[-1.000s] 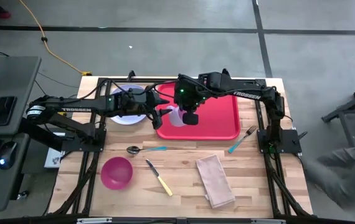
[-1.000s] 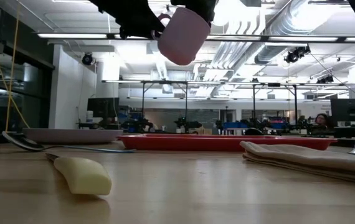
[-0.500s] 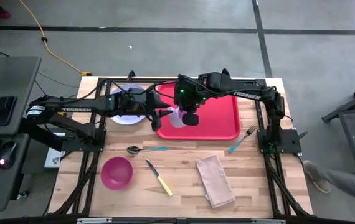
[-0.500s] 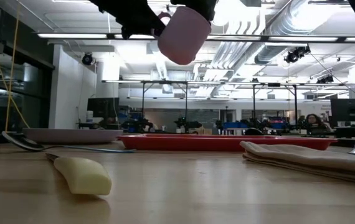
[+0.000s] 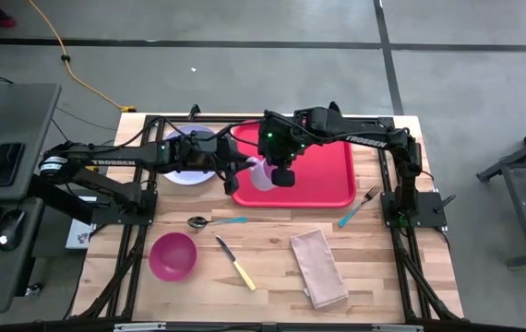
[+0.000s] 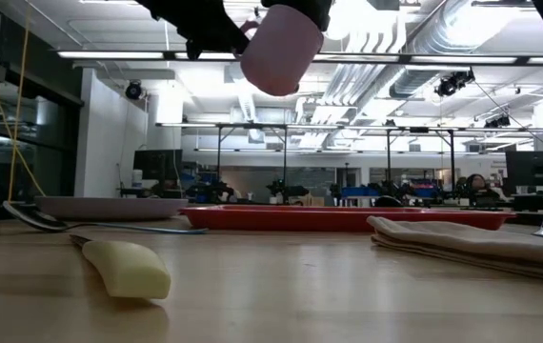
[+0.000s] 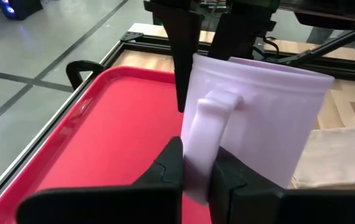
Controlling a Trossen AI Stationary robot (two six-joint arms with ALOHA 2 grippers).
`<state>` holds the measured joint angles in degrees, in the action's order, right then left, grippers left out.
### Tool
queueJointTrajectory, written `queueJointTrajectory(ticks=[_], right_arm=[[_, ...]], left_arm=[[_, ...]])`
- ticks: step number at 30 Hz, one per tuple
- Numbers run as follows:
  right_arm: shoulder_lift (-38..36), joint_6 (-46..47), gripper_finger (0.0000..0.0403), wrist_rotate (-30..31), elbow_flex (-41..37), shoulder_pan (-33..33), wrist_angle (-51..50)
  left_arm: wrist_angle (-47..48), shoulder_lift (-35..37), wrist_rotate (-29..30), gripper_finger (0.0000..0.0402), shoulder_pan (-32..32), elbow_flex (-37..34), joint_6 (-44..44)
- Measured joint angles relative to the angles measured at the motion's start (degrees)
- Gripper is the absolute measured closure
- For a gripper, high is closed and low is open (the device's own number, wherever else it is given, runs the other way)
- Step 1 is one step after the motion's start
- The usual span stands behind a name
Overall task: Set up tray
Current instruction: Put the pink mug on the red tray
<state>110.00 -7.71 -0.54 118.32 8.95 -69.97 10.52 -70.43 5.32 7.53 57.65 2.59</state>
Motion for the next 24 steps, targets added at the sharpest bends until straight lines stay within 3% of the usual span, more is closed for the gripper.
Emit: queueJointTrajectory(ticks=[8,24], right_arm=[[0.0,-0.3,0.0398,0.1,0.0,0.0,0.0],[0.0,-0.5,0.0338,-0.2,0.0,-0.1,1.3]], left_arm=[[0.4,0.0,0.2,0.0344,0.0,0.0,0.2],[3.4,0.0,1.4,0.0350,0.0,0.0,0.4]])
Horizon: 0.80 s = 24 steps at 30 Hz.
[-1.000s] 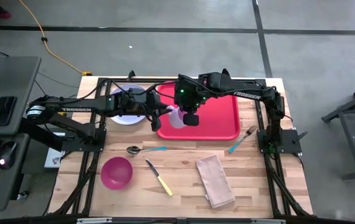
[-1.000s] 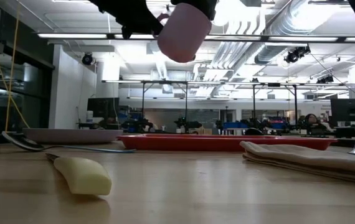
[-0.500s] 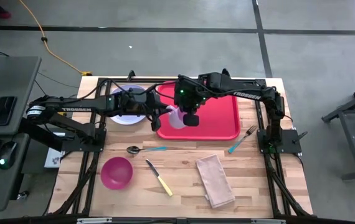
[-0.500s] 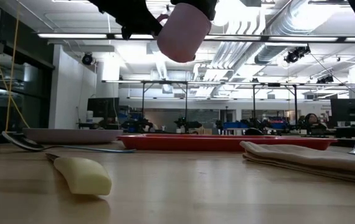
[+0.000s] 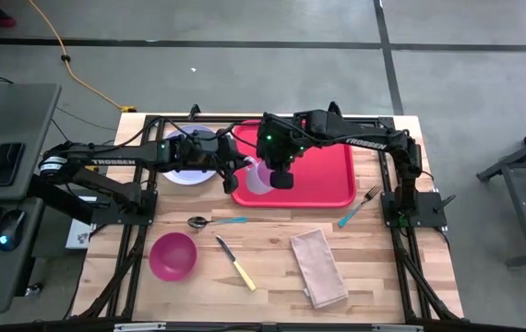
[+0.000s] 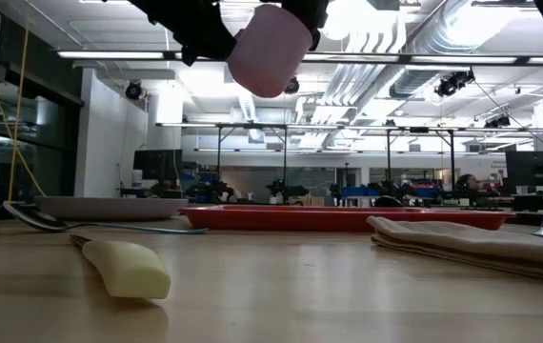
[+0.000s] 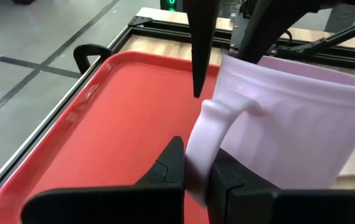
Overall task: Set up tray
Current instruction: Put the pink mug on the red tray
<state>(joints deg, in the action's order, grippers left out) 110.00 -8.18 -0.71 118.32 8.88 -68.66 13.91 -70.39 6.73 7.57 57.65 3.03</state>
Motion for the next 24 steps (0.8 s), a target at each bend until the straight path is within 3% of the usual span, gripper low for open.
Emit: queueJointTrajectory(ticks=[24], right_arm=[[-2.3,-1.3,0.0331,1.3,0.1,0.1,3.2]], left_arm=[[4.0,0.0,4.6,0.0343,0.0,0.0,-1.4]])
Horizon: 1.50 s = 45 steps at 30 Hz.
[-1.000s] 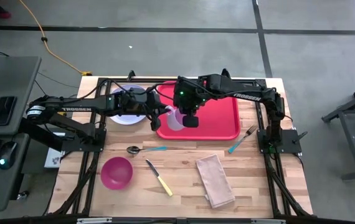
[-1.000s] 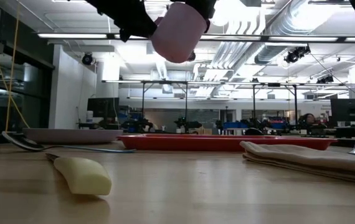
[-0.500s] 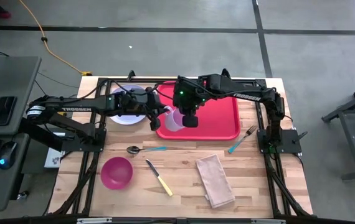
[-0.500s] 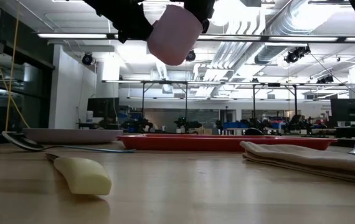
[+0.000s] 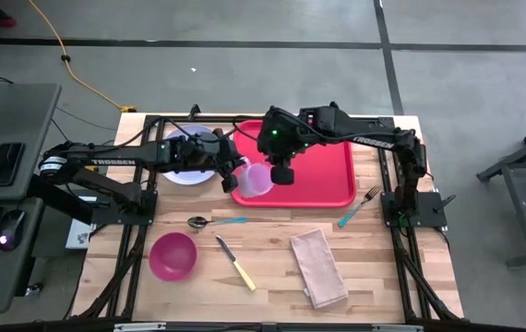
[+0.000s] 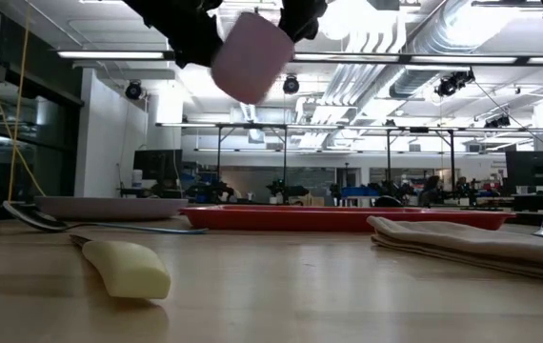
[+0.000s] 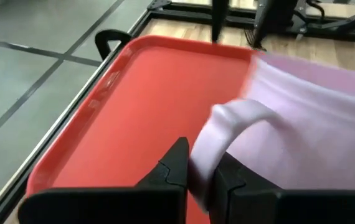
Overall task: Set up tray
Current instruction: Put the pink mug on the red tray
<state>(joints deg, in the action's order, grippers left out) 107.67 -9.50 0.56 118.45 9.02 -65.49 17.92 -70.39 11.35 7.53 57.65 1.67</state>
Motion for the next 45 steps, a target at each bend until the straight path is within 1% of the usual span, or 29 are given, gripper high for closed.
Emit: queueJointTrajectory(ticks=[4,10,13,15,19,25,29,33,36,39,41,45], right_arm=[[-0.1,0.0,0.0331,1.4,0.0,0.0,-0.2],[-0.5,0.0,0.0331,2.8,0.0,0.1,-0.6],[-0.5,0.0,0.0331,2.8,0.0,0.1,-0.9],[-0.5,0.0,0.0331,2.8,0.0,0.1,-1.3],[-0.5,0.0,0.0331,2.8,0.0,0.1,-2.0],[-0.5,0.3,0.0332,4.0,0.0,0.1,-4.1],[-0.5,1.1,0.0332,4.0,0.0,0.1,-6.5],[-0.5,2.7,0.0332,4.0,0.0,0.1,-10.2],[-0.5,4.5,0.0332,4.0,0.0,0.1,-13.1],[-0.5,6.1,0.0331,4.0,0.0,0.1,-16.4],[-0.5,7.3,0.0332,4.0,0.0,0.1,-18.5],[-0.5,9.3,0.0332,4.0,-0.1,0.1,-21.6]], left_arm=[[0.5,0.0,0.0,0.0346,0.0,0.0,0.0],[0.3,0.0,0.2,0.0373,0.0,0.0,0.0],[0.3,0.0,0.3,0.0370,0.0,0.0,0.0],[0.3,0.0,0.6,0.0358,0.0,0.0,0.0],[0.3,0.0,2.7,0.0348,0.0,0.0,0.0],[-0.3,0.0,6.3,0.0373,0.0,0.0,0.0],[-1.5,0.0,10.4,0.0366,0.1,0.0,0.0],[-2.0,0.0,12.0,0.0351,2.4,0.0,0.7],[-3.1,0.0,12.0,0.0360,5.1,0.0,1.8],[-5.8,0.0,11.7,0.0373,7.8,0.0,1.8],[-8.1,0.0,11.0,0.0373,9.7,0.0,1.8],[-11.0,0.0,10.3,0.0355,13.5,0.0,3.3]])
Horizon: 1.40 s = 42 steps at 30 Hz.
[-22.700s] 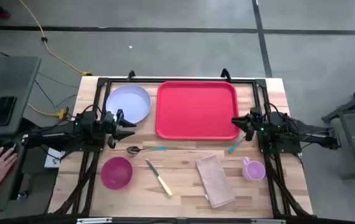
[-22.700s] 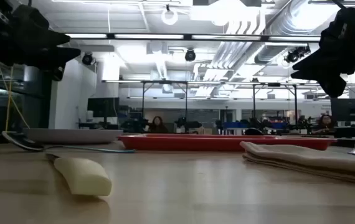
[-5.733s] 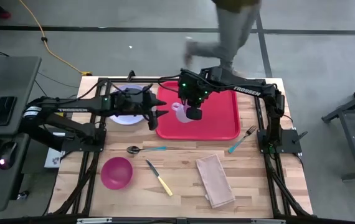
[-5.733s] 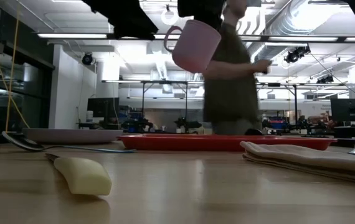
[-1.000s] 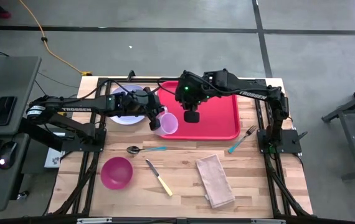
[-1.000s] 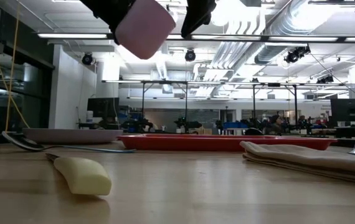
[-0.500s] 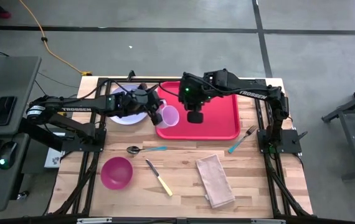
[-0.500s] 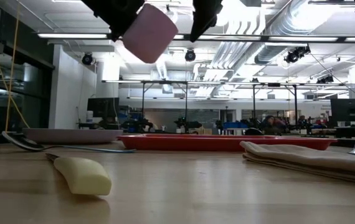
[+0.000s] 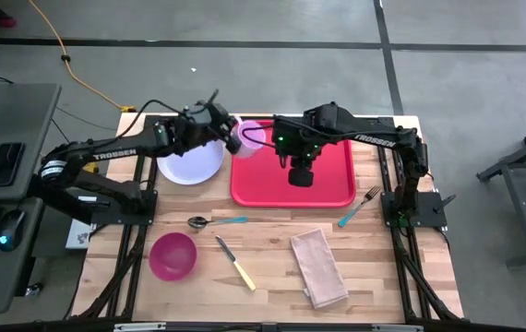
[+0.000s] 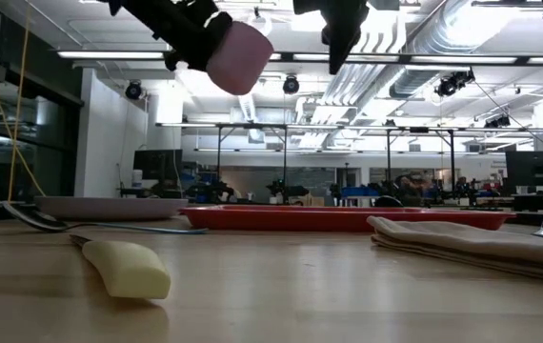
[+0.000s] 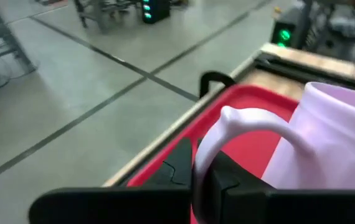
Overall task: Set up tray
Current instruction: Put the pink mug on the red tray
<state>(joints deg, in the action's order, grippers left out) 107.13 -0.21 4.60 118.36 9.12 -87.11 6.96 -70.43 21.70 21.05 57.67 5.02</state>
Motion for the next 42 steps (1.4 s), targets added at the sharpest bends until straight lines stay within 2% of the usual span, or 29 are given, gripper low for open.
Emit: queueJointTrajectory(ticks=[5,10,17,23,26,32,38,42], right_arm=[[0.0,0.4,0.0332,0.0,0.0,-0.2,-1.8],[0.0,0.4,0.0332,0.1,-0.1,-0.2,-2.9],[0.0,0.4,0.0331,0.0,-0.1,-0.3,-2.9],[0.0,1.7,0.0332,0.9,-0.1,-0.3,-2.9],[0.0,2.0,0.0332,1.2,-0.1,-0.3,-2.9],[0.0,4.0,0.0332,1.3,-0.1,-0.3,-2.9],[0.0,5.1,0.0332,1.3,-0.1,-0.3,-2.6],[0.0,5.4,0.0332,0.9,-0.1,-0.3,-0.8]], left_arm=[[-2.3,-1.1,-2.6,0.0355,4.2,-0.1,2.7],[-12.3,-3.4,-9.6,0.0372,7.0,-2.5,3.2],[-22.9,-6.8,-15.1,0.0347,9.4,-6.2,7.3],[-32.6,-9.0,-18.7,0.0372,11.0,-10.0,7.7],[-36.1,-9.5,-19.9,0.0372,11.7,-12.1,8.8],[-41.5,-9.4,-21.3,0.0345,14.9,-16.3,11.9],[-47.4,-9.4,-22.7,0.0373,16.6,-19.8,12.9],[-48.7,-9.4,-22.5,0.0367,16.9,-20.6,12.9]])
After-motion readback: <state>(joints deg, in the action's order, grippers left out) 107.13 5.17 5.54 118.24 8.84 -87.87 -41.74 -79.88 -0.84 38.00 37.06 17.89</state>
